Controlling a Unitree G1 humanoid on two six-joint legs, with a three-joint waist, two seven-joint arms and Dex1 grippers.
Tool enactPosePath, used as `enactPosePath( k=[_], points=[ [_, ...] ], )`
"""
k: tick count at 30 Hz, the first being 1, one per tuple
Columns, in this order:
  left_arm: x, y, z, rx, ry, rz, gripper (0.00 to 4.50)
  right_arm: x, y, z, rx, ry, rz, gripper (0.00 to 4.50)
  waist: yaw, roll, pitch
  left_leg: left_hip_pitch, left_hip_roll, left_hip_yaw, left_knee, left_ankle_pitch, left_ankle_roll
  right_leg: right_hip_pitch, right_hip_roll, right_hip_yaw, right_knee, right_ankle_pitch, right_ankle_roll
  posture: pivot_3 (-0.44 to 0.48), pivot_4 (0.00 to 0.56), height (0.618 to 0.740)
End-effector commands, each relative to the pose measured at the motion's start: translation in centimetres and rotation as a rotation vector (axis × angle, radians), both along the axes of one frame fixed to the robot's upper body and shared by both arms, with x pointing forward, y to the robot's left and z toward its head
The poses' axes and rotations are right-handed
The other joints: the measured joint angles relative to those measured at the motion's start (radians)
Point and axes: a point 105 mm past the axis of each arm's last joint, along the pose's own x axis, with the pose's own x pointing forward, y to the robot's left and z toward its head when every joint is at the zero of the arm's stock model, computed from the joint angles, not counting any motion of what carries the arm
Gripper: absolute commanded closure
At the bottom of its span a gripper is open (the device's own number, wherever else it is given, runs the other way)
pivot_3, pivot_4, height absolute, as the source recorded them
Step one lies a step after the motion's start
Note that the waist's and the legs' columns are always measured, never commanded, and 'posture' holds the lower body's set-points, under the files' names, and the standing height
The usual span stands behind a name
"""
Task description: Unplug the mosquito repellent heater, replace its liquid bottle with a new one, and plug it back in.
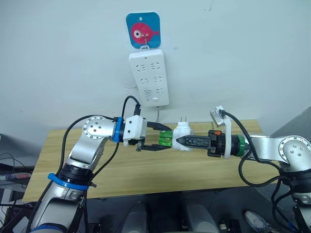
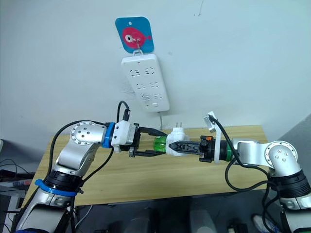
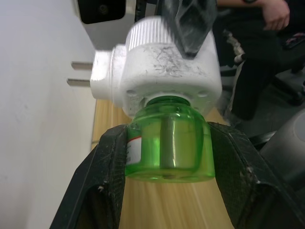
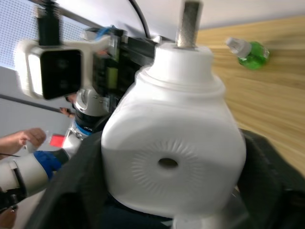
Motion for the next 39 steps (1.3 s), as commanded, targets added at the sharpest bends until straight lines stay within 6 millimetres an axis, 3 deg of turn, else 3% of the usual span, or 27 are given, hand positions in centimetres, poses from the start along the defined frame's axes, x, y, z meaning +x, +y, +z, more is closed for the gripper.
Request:
enactPosePath(
  k=[1, 5, 9, 12, 17, 18, 23, 29, 33, 39],
  points=[
    [-0.3, -0.5, 0.7, -0.025, -0.027, -0.023, 2.27, -1.0, 1.2, 1.5, 0.045, -0.051, 0.081, 1.49, 0.0, 0.0, 0.0, 0.0, 0.0, 0.0, 0.0, 0.0, 0.0, 0.0, 0.0, 0.0, 0.0, 0.0, 0.0, -0.137, 0.2, 0.74],
    [-0.5, -0.4, 0.6, -0.005, 0.063, -0.027, 2.27, -1.1, 1.3, 1.8, 0.05, -0.068, 0.086, 1.49, 0.0, 0.0, 0.001, 0.0, 0.0, 0.0, 0.0, 0.0, 0.0, 0.0, 0.0, 0.0, -0.001, 0.0, 0.0, -0.138, 0.202, 0.74],
    [-0.9, 0.3, -0.1, 0.086, 0.366, -0.024, 2.27, -1.4, 1.2, 2.0, 0.055, -0.087, 0.111, 1.49, 0.0, 0.0, 0.003, -0.002, 0.0, -0.001, 0.0, 0.0, 0.0, -0.001, 0.0, -0.001, -0.002, 0.0, 0.0, -0.13, 0.201, 0.74],
    [-0.8, 0.5, 0.5, 0.096, 0.534, -0.031, 2.27, -1.7, 1.3, 2.1, 0.055, -0.1, 0.131, 1.49, 0.0, 0.001, 0.003, -0.003, 0.0, -0.002, 0.0, 0.0, 0.0, -0.001, 0.0, -0.002, -0.002, 0.0, 0.0, -0.132, 0.203, 0.74],
    [0.3, 0.6, 1.4, 0.052, 0.439, -0.035, 2.27, -1.8, 1.5, 2.1, 0.057, -0.108, 0.138, 1.49, -0.001, 0.001, 0.003, -0.003, 0.0, -0.002, 0.0, 0.0, 0.0, -0.001, 0.0, -0.002, -0.004, 0.0, 0.0, -0.142, 0.204, 0.74],
    [0.4, 0.8, 1.3, 0.06, 0.406, -0.037, 1.54, -1.8, 1.5, 2.2, 0.058, -0.109, 0.135, 1.49, -0.001, 0.0, 0.003, -0.003, 0.0, -0.002, 0.0, 0.0, 0.001, -0.001, 0.0, -0.002, -0.004, 0.0, 0.0, -0.144, 0.207, 0.74],
    [1.4, 1.6, 1.9, 0.01, 0.15, 0.023, 0.16, -1.1, 1.0, 2.6, 0.077, -0.108, 0.092, 1.49, -0.001, 0.0, 0.004, -0.005, 0.0, -0.002, 0.0, -0.001, 0.001, -0.002, 0.0, -0.002, -0.006, 0.0, 0.0, -0.141, 0.207, 0.74],
    [0.5, 4.1, 0.5, -0.065, -0.147, 0.097, 0.12, -0.5, -0.2, 2.4, 0.106, -0.055, 0.023, 1.49, 0.0, 0.001, 0.004, -0.007, 0.001, -0.002, -0.001, -0.003, 0.005, -0.002, 0.0, -0.003, -0.011, 0.0, 0.0, -0.117, 0.205, 0.74],
    [-0.6, 3.2, 0.0, -0.169, -0.242, 0.085, 0.12, -0.8, 0.1, 2.1, 0.126, -0.02, 0.03, 1.49, 0.009, 0.001, 0.004, -0.012, 0.0, -0.002, 0.001, -0.004, 0.006, -0.004, -0.001, -0.003, -0.012, 0.001, 0.001, -0.108, 0.206, 0.74],
    [-1.4, 1.3, 0.5, -0.238, -0.244, 0.042, 0.12, -0.7, 0.4, 1.9, 0.135, -0.007, 0.03, 1.49, 0.027, 0.001, 0.004, -0.013, 0.0, -0.002, 0.003, -0.003, 0.006, -0.004, -0.001, -0.003, -0.013, 0.005, 0.002, -0.107, 0.204, 0.74]
  ],
)
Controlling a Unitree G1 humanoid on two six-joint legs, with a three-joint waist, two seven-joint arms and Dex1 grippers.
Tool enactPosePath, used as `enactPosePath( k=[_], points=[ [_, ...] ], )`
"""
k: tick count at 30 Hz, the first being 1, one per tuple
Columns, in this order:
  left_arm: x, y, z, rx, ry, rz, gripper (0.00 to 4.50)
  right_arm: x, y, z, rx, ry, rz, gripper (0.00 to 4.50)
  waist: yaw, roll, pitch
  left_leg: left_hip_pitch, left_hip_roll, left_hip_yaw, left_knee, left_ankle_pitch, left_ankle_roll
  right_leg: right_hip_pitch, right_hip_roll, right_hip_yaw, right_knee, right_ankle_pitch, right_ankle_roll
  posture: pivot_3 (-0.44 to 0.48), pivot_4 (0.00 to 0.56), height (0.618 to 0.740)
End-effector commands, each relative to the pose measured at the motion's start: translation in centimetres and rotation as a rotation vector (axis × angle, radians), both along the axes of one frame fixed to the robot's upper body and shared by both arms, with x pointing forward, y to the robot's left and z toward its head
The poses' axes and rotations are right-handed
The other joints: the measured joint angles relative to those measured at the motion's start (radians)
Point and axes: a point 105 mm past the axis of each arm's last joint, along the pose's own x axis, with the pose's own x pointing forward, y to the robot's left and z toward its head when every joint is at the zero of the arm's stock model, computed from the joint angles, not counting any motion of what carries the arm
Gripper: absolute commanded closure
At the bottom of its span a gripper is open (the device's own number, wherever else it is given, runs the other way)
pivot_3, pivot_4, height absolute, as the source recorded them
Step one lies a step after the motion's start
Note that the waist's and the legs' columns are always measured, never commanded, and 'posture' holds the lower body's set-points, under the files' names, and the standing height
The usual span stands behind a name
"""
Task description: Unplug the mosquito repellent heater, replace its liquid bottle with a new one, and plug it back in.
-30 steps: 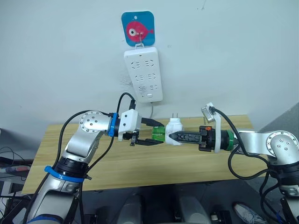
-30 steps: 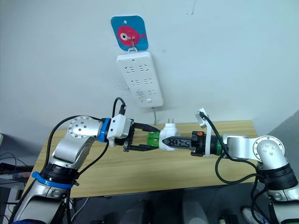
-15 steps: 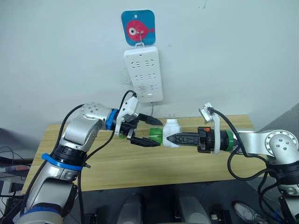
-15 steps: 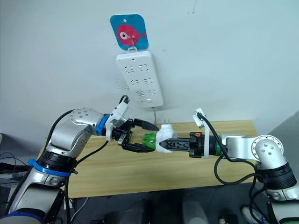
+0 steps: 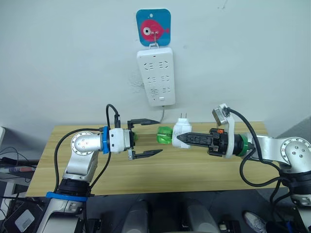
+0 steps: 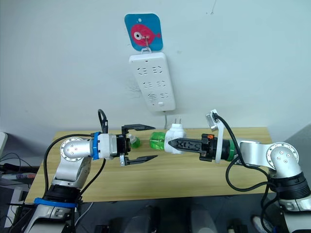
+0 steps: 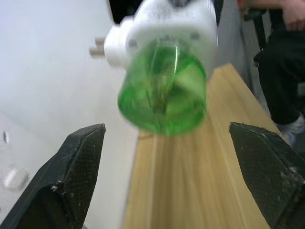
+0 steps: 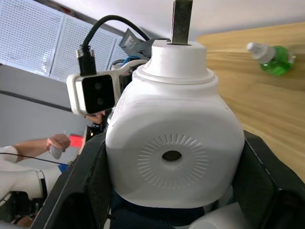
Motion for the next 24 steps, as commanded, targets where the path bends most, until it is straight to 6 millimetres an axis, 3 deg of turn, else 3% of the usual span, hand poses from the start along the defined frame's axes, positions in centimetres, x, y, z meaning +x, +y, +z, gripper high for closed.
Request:
enactPosePath(
  k=[1, 8, 11, 16, 19, 22, 24],
  points=[
    [-0.6, -1.1, 1.2, -0.035, -0.052, -0.039, 0.12, -0.3, 0.2, 0.7, 0.037, -0.004, 0.018, 1.49, 0.001, 0.0, 0.0, 0.0, 0.0, 0.0, 0.0, 0.0, 0.0, 0.0, 0.0, 0.0, 0.0, 0.0, 0.0, -0.107, 0.203, 0.74],
    [-0.4, -2.0, 1.5, -0.038, -0.057, -0.062, 0.12, -0.4, 0.3, 0.7, 0.03, -0.01, 0.023, 1.49, 0.001, 0.0, 0.0, 0.0, 0.0, 0.0, 0.0, 0.0, 0.0, 0.0, 0.0, 0.0, 0.0, 0.0, 0.0, -0.108, 0.201, 0.74],
    [-0.4, -2.1, 1.4, -0.028, -0.041, -0.072, 0.73, -0.5, 0.2, 0.7, 0.023, -0.013, 0.021, 1.49, 0.0, 0.0, 0.0, 0.0, 0.0, 0.001, 0.0, 0.0, 0.0, 0.0, 0.0, 0.0, 0.0, 0.0, 0.0, -0.116, 0.2, 0.74],
    [-0.3, -2.0, 1.1, -0.011, -0.024, -0.065, 2.16, -0.5, 0.1, 0.8, 0.023, -0.018, 0.017, 1.49, 0.0, 0.0, 0.0, 0.0, 0.0, 0.0, 0.0, 0.0, 0.0, 0.0, 0.0, 0.0, 0.001, 0.0, 0.0, -0.116, 0.2, 0.74],
    [0.1, -2.0, 1.5, -0.004, 0.003, -0.061, 2.17, -0.6, 0.1, 0.9, 0.016, -0.028, 0.019, 1.49, 0.0, 0.0, 0.0, 0.0, 0.0, 0.0, 0.0, 0.0, 0.0, 0.0, 0.0, 0.0, 0.0, 0.0, 0.0, -0.122, 0.201, 0.74],
    [0.4, -1.6, 0.5, 0.094, 0.188, -0.071, 2.17, -1.2, 0.1, 1.1, -0.027, -0.077, 0.06, 1.49, 0.0, 0.0, 0.0, 0.0, 0.0, 0.0, 0.0, 0.0, 0.0, 0.0, 0.0, 0.0, 0.001, 0.0, 0.0, -0.12, 0.204, 0.74],
    [0.3, -1.2, -0.2, 0.17, 0.438, -0.082, 2.17, -1.7, 0.1, 1.1, -0.053, -0.111, 0.092, 1.49, -0.001, 0.0, 0.0, 0.0, 0.0, 0.0, 0.0, 0.0, 0.0, 0.0, 0.001, 0.0, 0.001, 0.0, 0.0, -0.117, 0.202, 0.74]
  ],
)
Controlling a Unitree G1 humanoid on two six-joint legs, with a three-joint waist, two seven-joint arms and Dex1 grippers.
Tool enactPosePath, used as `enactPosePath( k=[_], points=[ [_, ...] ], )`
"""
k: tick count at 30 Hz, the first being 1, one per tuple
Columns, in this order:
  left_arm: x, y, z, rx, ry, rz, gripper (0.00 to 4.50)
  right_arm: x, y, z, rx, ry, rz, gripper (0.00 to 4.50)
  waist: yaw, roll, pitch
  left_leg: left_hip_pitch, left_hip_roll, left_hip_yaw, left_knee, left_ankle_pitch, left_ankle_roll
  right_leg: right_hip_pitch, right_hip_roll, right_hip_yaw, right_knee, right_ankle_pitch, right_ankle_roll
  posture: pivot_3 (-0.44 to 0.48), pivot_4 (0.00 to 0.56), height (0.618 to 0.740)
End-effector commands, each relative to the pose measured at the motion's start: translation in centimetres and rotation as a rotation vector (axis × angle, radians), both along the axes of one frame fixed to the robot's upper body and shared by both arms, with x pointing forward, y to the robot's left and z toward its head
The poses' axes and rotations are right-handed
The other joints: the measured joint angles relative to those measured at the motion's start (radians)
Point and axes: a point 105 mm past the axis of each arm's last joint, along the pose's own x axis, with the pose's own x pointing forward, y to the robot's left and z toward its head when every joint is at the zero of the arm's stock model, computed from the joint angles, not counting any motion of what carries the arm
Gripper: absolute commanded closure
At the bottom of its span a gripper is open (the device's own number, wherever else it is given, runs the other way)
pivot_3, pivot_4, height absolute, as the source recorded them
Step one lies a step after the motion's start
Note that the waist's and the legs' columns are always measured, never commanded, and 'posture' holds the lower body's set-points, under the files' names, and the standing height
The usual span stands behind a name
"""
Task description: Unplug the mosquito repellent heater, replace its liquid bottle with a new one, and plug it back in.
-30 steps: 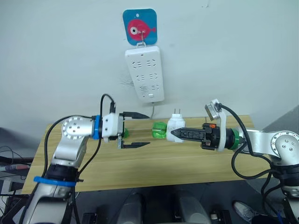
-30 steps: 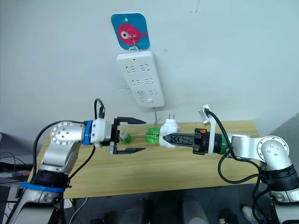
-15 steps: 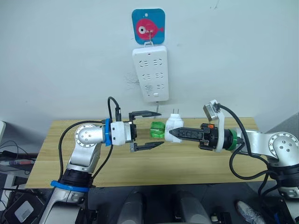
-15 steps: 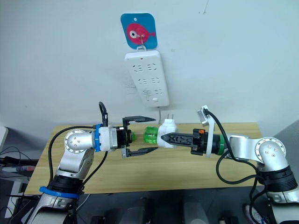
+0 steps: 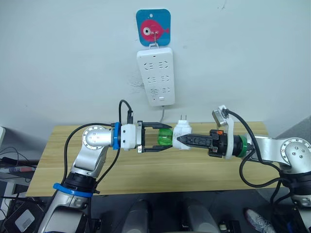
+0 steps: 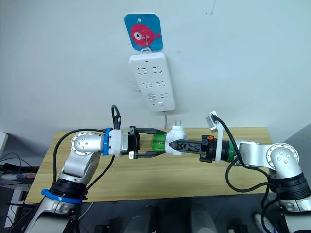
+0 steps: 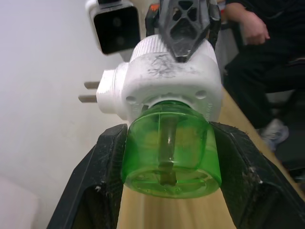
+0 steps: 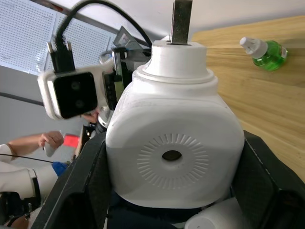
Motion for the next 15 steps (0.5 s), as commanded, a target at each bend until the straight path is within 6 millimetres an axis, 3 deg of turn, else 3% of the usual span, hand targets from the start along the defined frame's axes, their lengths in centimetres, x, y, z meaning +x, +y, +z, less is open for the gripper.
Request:
enactPosePath(
  k=[1, 3, 5, 10, 15],
  points=[
    [0.0, 1.1, -0.8, 0.118, 0.358, 0.012, 2.17, -1.5, 0.3, 1.6, 0.004, -0.098, 0.099, 1.49, -0.002, 0.0, 0.0, 0.0, 0.0, 0.0, 0.0, 0.0, 0.0, 0.0, 0.0, 0.0, 0.0, 0.0, 0.0, -0.117, 0.203, 0.74],
    [-0.2, 1.2, 0.0, 0.139, 0.607, -0.025, 2.17, -1.9, 0.3, 1.5, -0.008, -0.114, 0.125, 1.49, -0.004, 0.0, 0.0, 0.0, 0.0, -0.001, 0.0, 0.0, 0.0, 0.0, 0.0, 0.0, 0.0, 0.0, 0.0, -0.119, 0.203, 0.74],
    [-0.1, 0.9, 1.1, 0.137, 0.72, -0.06, 2.17, -2.1, 0.3, 1.3, -0.018, -0.12, 0.142, 1.49, -0.005, 0.0, 0.0, 0.0, 0.0, -0.001, 0.0, 0.0, 0.0, 0.0, 0.001, 0.0, 0.0, 0.0, 0.0, -0.12, 0.204, 0.74],
    [0.6, 0.2, 2.4, 0.113, 0.61, -0.071, 2.17, -2.1, 0.3, 1.2, -0.012, -0.117, 0.132, 1.49, -0.006, 0.0, 0.0, 0.0, 0.0, 0.0, 0.0, 0.0, 0.0, 0.0, 0.001, 0.0, -0.001, 0.0, 0.0, -0.124, 0.205, 0.74],
    [1.0, 0.5, 1.5, 0.124, 0.274, -0.027, 0.62, -1.8, -0.2, 1.1, 0.007, -0.091, 0.09, 1.49, -0.007, 0.0, 0.0, 0.0, 0.0, -0.001, -0.001, 0.0, 0.0, 0.0, 0.001, 0.0, -0.001, 0.0, 0.0, -0.136, 0.209, 0.74]
  ],
)
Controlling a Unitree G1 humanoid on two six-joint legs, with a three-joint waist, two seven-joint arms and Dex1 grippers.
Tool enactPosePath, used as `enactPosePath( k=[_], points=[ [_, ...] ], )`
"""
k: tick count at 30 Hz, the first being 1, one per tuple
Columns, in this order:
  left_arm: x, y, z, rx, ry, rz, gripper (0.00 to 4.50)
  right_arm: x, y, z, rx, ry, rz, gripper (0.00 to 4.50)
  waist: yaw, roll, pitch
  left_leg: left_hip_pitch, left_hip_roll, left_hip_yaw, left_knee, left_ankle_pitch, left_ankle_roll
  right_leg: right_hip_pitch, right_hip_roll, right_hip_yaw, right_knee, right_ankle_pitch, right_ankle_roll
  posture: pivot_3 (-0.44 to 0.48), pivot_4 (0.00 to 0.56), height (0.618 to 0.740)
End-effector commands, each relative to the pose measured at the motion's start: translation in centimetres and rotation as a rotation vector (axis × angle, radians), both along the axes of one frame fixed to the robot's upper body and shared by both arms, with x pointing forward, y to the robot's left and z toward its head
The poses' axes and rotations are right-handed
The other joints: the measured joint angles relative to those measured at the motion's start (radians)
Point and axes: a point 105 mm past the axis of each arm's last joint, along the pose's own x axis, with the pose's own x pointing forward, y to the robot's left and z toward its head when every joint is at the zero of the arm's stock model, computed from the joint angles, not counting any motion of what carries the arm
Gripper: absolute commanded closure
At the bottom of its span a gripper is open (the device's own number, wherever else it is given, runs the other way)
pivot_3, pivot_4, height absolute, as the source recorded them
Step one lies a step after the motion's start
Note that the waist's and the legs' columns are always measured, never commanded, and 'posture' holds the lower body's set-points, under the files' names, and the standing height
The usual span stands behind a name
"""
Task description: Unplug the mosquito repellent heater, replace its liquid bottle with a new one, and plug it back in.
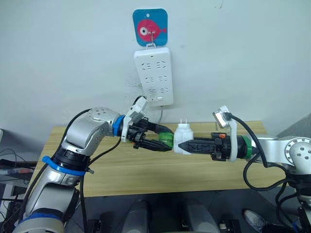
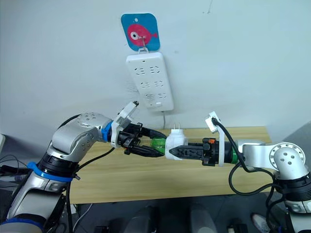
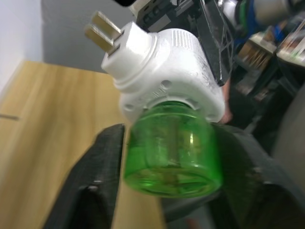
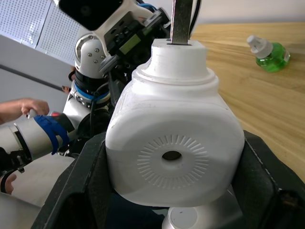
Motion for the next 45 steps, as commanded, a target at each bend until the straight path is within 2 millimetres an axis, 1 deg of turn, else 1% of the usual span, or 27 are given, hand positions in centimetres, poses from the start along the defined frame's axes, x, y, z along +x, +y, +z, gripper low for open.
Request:
enactPosePath(
  k=[1, 2, 3, 5, 7, 12, 16, 19, 22, 27, 28, 29, 31, 32, 33, 34, 35, 36, 37, 38, 40, 42, 45],
  points=[
    [0.5, 0.8, 0.1, -0.018, -0.291, 0.042, 0.32, -0.7, 0.0, 1.1, 0.044, -0.012, 0.022, 1.49, 0.0, 0.0, 0.0, 0.0, 0.0, 0.0, 0.0, 0.0, 0.0, 0.0, 0.0, 0.0, 0.0, 0.0, 0.0, -0.136, 0.209, 0.74],
    [0.7, 0.9, 0.0, -0.046, -0.321, 0.084, 0.04, -0.7, -0.1, 1.0, 0.046, -0.008, 0.014, 1.49, 0.0, 0.0, 0.0, 0.0, 0.0, 0.0, 0.0, 0.0, 0.0, 0.0, 0.0, 0.0, 0.0, 0.0, 0.0, -0.136, 0.209, 0.74],
    [0.8, 1.1, -0.2, -0.071, -0.33, 0.133, 0.04, -0.7, -0.2, 1.0, 0.046, -0.005, 0.01, 1.49, 0.0, 0.0, 0.0, 0.0, 0.0, 0.0, 0.0, 0.0, 0.0, 0.0, 0.0, 0.0, 0.0, 0.0, 0.0, -0.136, 0.209, 0.74],
    [-0.3, 1.3, -1.0, -0.104, -0.467, 0.117, 0.02, -0.7, -0.3, 0.9, 0.043, -0.001, 0.004, 1.49, 0.002, 0.0, 0.0, 0.0, 0.0, 0.0, 0.0, 0.0, 0.0, 0.0, -0.001, 0.001, 0.0, 0.0, 0.0, -0.13, 0.212, 0.74],
    [-1.6, 1.3, -1.9, -0.122, -0.556, 0.077, 0.02, -0.7, -0.4, 0.8, 0.036, 0.0, 0.004, 1.49, 0.002, 0.0, 0.0, 0.0, 0.0, 0.0, 0.0, 0.0, 0.0, 0.0, -0.001, 0.0, -0.001, 0.0, 0.0, -0.13, 0.212, 0.74],
    [-1.4, 0.2, -1.2, -0.232, -0.694, 0.109, 0.02, -0.6, -0.4, 0.8, 0.038, 0.001, 0.001, 1.49, 0.02, 0.0, 0.0, 0.0, 0.0, 0.0, 0.002, 0.0, 0.0, 0.001, -0.001, 0.0, 0.0, 0.0, 0.0, -0.129, 0.214, 0.74],
    [-1.1, -0.6, -1.3, -0.252, -0.746, 0.093, 0.02, -0.7, -0.4, 0.8, 0.037, 0.001, 0.003, 1.49, 0.016, 0.0, 0.0, 0.0, 0.0, 0.001, 0.002, 0.0, 0.0, 0.001, -0.001, 0.001, 0.0, 0.001, 0.001, -0.132, 0.214, 0.74],
    [-1.0, -0.7, -1.5, -0.24, -0.757, 0.076, 0.02, -0.7, -0.4, 0.9, 0.037, 0.0, 0.002, 1.49, 0.012, 0.0, 0.0, 0.0, 0.0, 0.001, 0.002, 0.0, 0.0, 0.001, -0.001, 0.0, 0.0, 0.001, 0.001, -0.132, 0.214, 0.74],
    [-1.0, -0.6, -1.9, -0.232, -0.751, 0.066, 0.64, -0.7, -0.4, 0.9, 0.037, -0.001, -0.001, 1.49, 0.009, 0.0, 0.001, 0.0, 0.0, 0.001, 0.001, 0.0, 0.0, 0.001, -0.001, 0.0, 0.0, 0.001, 0.001, -0.132, 0.214, 0.74],
    [-1.4, -0.7, -1.6, -0.246, -0.735, 0.047, 2.13, -0.6, -0.3, 1.0, 0.038, -0.005, -0.008, 1.49, 0.008, 0.0, 0.001, 0.0, 0.0, 0.001, 0.001, 0.0, 0.0, 0.001, -0.001, 0.0, 0.0, 0.001, 0.001, -0.139, 0.216, 0.74],
    [-1.5, -0.7, -1.4, -0.247, -0.731, 0.043, 2.25, -0.6, -0.3, 1.0, 0.038, -0.005, -0.01, 1.49, 0.008, 0.001, 0.001, 0.0, 0.0, 0.001, 0.001, 0.0, 0.0, 0.001, -0.001, 0.0, 0.0, 0.001, 0.001, -0.139, 0.216, 0.74],
    [-1.5, -0.6, -1.3, -0.242, -0.722, 0.042, 2.25, -0.5, -0.4, 1.0, 0.036, -0.006, -0.012, 1.49, 0.008, 0.001, 0.001, 0.0, 0.0, 0.001, 0.001, 0.0, 0.0, 0.001, -0.001, 0.0, 0.0, 0.001, 0.001, -0.139, 0.216, 0.74],
    [-1.3, -0.3, -1.3, -0.214, -0.651, 0.056, 2.25, -0.4, -0.4, 0.9, 0.032, -0.01, -0.018, 1.49, 0.008, 0.001, 0.001, 0.0, 0.0, 0.001, 0.001, 0.0, 0.0, 0.001, -0.001, 0.0, 0.0, 0.001, 0.001, -0.139, 0.216, 0.74],
    [-1.4, -0.3, -1.3, -0.19, -0.606, 0.037, 2.25, -0.4, -0.4, 0.9, 0.029, -0.012, -0.018, 1.49, 0.007, 0.001, 0.001, 0.0, 0.0, 0.001, 0.001, 0.0, 0.0, 0.001, -0.001, 0.0, 0.0, 0.001, 0.001, -0.139, 0.216, 0.74],
    [-1.9, 0.0, -2.1, -0.104, -0.465, -0.009, 2.25, -0.4, -0.5, 0.9, 0.025, -0.014, -0.016, 1.49, 0.007, 0.0, 0.001, 0.0, 0.0, 0.001, 0.001, 0.0, 0.0, 0.001, -0.001, 0.0, 0.0, 0.001, 0.001, -0.139, 0.216, 0.74],
    [-2.5, 0.6, -2.6, -0.016, -0.277, -0.042, 2.25, -0.4, -0.5, 0.9, 0.021, -0.016, -0.01, 1.49, 0.004, 0.0, 0.002, 0.0, 0.0, 0.0, 0.001, 0.0, 0.0, 0.001, -0.001, 0.0, 0.0, 0.001, 0.001, -0.128, 0.219, 0.74],
    [-3.0, 1.0, -2.9, 0.046, -0.14, -0.059, 2.25, -0.5, -0.4, 0.9, 0.017, -0.018, -0.006, 1.49, 0.002, 0.001, 0.002, 0.0, 0.0, 0.0, 0.001, 0.0, 0.0, 0.001, 0.0, 0.0, 0.0, 0.001, 0.001, -0.126, 0.218, 0.74],
    [-3.7, 1.6, -2.6, 0.096, 0.053, -0.082, 2.25, -0.5, -0.4, 0.8, 0.014, -0.019, 0.001, 1.49, 0.0, 0.001, 0.003, 0.0, 0.0, -0.001, 0.001, 0.0, 0.0, 0.001, 0.0, 0.0, 0.001, 0.001, 0.001, -0.123, 0.217, 0.74],
    [-3.7, 1.9, -1.8, 0.106, 0.197, -0.088, 2.25, -0.6, -0.4, 0.7, 0.006, -0.022, 0.008, 1.49, 0.0, 0.003, 0.004, 0.0, 0.0, -0.001, 0.001, 0.0, 0.001, 0.001, 0.0, 0.0, 0.001, 0.001, 0.001, -0.122, 0.217, 0.74],
    [-3.6, 2.1, -1.1, 0.105, 0.27, -0.102, 2.25, -0.8, -0.3, 0.6, -0.001, -0.024, 0.018, 1.49, 0.0, 0.005, 0.005, 0.0, 0.0, -0.002, 0.001, 0.001, 0.001, 0.001, 0.001, 0.0, 0.001, 0.001, 0.001, -0.122, 0.217, 0.74],
    [-3.1, 2.0, 0.0, 0.102, 0.319, -0.115, 2.25, -1.0, -0.2, 0.5, -0.006, -0.027, 0.03, 1.49, 0.0, 0.005, 0.005, 0.0, -0.001, -0.001, 0.002, 0.001, 0.001, 0.001, 0.0, 0.0, 0.001, 0.001, 0.001, -0.122, 0.217, 0.74],
    [-2.3, 1.5, 0.1, 0.106, 0.265, -0.093, 2.25, -1.2, -0.1, 0.5, -0.005, -0.027, 0.037, 1.49, -0.001, 0.005, 0.006, 0.0, -0.001, -0.001, 0.002, 0.001, 0.001, 0.001, 0.0, 0.0, 0.0, 0.001, 0.001, -0.126, 0.215, 0.74],
    [-1.9, 1.1, 0.2, 0.101, 0.208, -0.101, 2.25, -1.4, 0.0, 0.4, -0.002, -0.027, 0.039, 1.49, -0.001, 0.004, 0.006, 0.0, -0.001, -0.001, 0.001, 0.001, 0.001, 0.0, 0.0, 0.001, 0.0, 0.001, 0.001, -0.13, 0.215, 0.74]
  ],
)
